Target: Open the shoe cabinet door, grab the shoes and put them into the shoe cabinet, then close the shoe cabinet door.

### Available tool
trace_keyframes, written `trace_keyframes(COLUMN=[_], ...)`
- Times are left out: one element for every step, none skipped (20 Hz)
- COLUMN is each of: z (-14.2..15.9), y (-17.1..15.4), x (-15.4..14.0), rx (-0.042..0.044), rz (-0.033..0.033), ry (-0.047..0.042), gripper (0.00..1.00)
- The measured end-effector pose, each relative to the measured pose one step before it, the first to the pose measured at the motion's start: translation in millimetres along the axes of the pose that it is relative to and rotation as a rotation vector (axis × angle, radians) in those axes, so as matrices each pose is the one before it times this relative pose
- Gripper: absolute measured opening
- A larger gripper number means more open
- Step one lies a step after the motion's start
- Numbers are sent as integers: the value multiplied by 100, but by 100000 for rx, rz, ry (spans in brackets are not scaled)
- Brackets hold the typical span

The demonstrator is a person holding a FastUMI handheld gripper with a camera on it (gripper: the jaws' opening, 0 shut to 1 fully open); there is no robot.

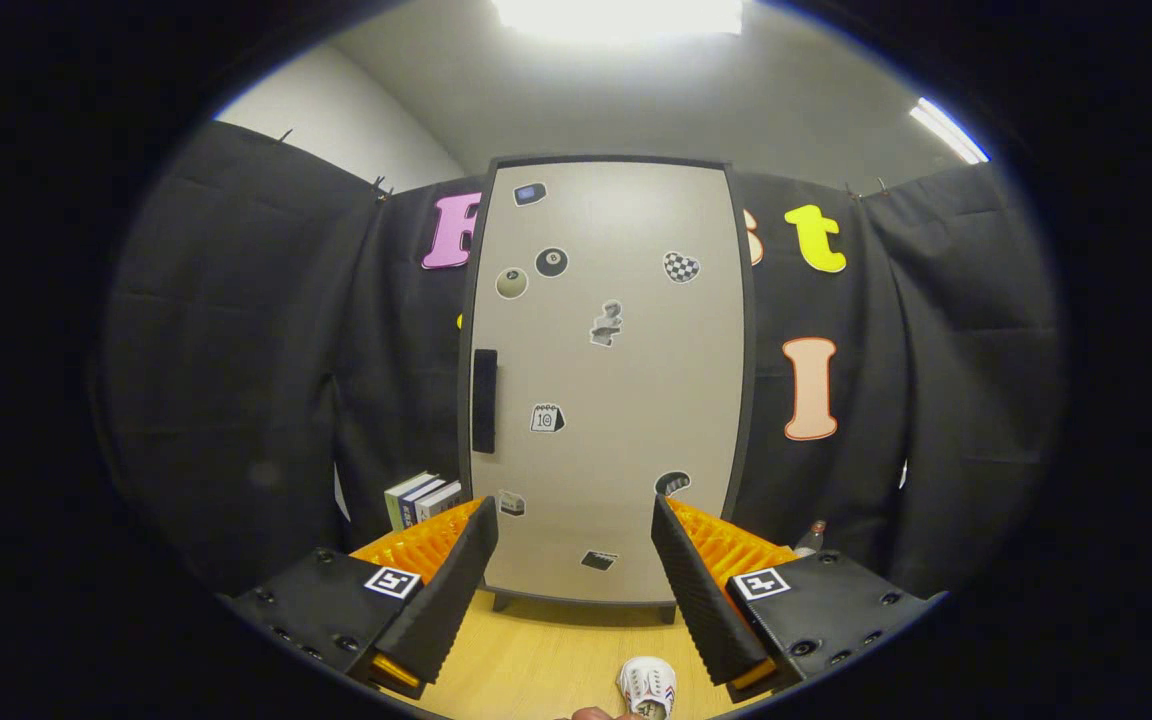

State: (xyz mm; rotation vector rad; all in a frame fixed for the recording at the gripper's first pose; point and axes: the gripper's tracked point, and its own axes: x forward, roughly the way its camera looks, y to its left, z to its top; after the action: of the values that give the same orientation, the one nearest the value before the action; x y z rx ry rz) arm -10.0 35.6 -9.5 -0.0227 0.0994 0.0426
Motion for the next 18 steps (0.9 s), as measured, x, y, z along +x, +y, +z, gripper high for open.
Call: trace_keyframes(z=[-10, 222, 167, 208, 185, 313, 363, 457, 386, 429, 468, 592, 424, 286, 159, 268, 285, 78], y=[172, 142, 36, 9, 243, 11, 61, 3, 150, 108, 81, 48, 194, 76, 293, 424, 284, 155], x=[256, 280, 423, 380, 352, 289, 308, 375, 445, 598, 625, 721, 1012, 1034, 1011, 1161, 1254, 1346], rx=[-470, -898, -977, -598, 7, 600, 860, 621, 80, -736, -916, -375, 262, 973, 1416, 1461, 1006, 762], rz=[209, -39, -505, -235, 69, -257, -459, -447, -258, 11, 180, 318, 192, -33, 501, 552, 899, -150], ry=[593, -174, -393, 123, 135, 175, -12, -254, -177, -54, -735, -917, -530, 594, 1103, 559, 151, 1135], gripper=[98, 97, 97, 98, 97, 97, 97, 97, 97, 97, 97, 97, 97, 97, 97, 97, 97, 97])
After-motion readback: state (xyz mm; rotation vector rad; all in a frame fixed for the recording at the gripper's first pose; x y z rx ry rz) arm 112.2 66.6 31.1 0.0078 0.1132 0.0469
